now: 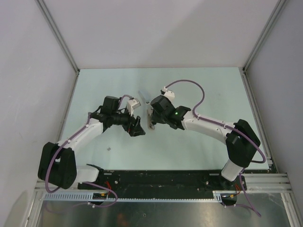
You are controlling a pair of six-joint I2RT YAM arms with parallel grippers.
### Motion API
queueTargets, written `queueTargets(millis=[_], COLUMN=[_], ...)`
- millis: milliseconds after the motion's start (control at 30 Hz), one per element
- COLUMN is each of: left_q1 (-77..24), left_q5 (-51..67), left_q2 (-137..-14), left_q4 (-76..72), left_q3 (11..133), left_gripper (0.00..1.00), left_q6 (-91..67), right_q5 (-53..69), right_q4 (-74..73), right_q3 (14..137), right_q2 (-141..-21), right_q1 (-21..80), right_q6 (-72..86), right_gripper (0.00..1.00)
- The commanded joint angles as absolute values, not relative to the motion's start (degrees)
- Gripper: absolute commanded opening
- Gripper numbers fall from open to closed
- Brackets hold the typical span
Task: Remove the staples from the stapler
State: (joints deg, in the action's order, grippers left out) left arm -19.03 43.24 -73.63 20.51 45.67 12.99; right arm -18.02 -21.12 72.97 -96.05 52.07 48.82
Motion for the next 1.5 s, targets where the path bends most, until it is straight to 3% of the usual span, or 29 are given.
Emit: queueTargets(millis=[0, 367, 467, 733, 1067, 1200, 1467], left_q1=[-19.4, -19.6, -19.5, -19.3, -19.3, -19.5, -19.5], left_q5=[50.4, 53.6, 54.2, 54.8, 54.0, 53.3, 47.4], left_q2=[-76.9, -84.3, -84.9, -83.7, -80.0, -79.2, -77.2], left_q4=[18.4, 14.3, 13.9, 13.8, 14.6, 15.6, 16.9], left_q3=[46.8, 49.1, 50.1, 49.4, 48.1, 49.0, 50.8], left_gripper=[1.0, 0.99, 0.94, 0.66, 0.4, 0.06, 0.0], left_q6=[6.3, 1.9, 1.9, 4.4, 7.9, 10.9, 16.2], right_q5=[-22.2, -23.4, -23.1, -21.7, -20.2, -18.8, -14.6], right_q4=[-14.2, -12.5, -12.4, -11.7, -11.1, -10.4, -8.2], right_q3=[73.7, 73.3, 73.3, 73.1, 73.0, 72.5, 68.4], right_q2=[-93.6, -93.0, -92.8, -92.4, -92.8, -93.1, -92.9], right_q1=[52.9, 55.1, 55.6, 56.0, 56.1, 56.2, 56.3], right_q6=[52.8, 56.0, 56.5, 57.1, 56.5, 56.0, 56.0], right_gripper=[0.0, 0.0, 0.0, 0.0, 0.0, 0.0, 0.0])
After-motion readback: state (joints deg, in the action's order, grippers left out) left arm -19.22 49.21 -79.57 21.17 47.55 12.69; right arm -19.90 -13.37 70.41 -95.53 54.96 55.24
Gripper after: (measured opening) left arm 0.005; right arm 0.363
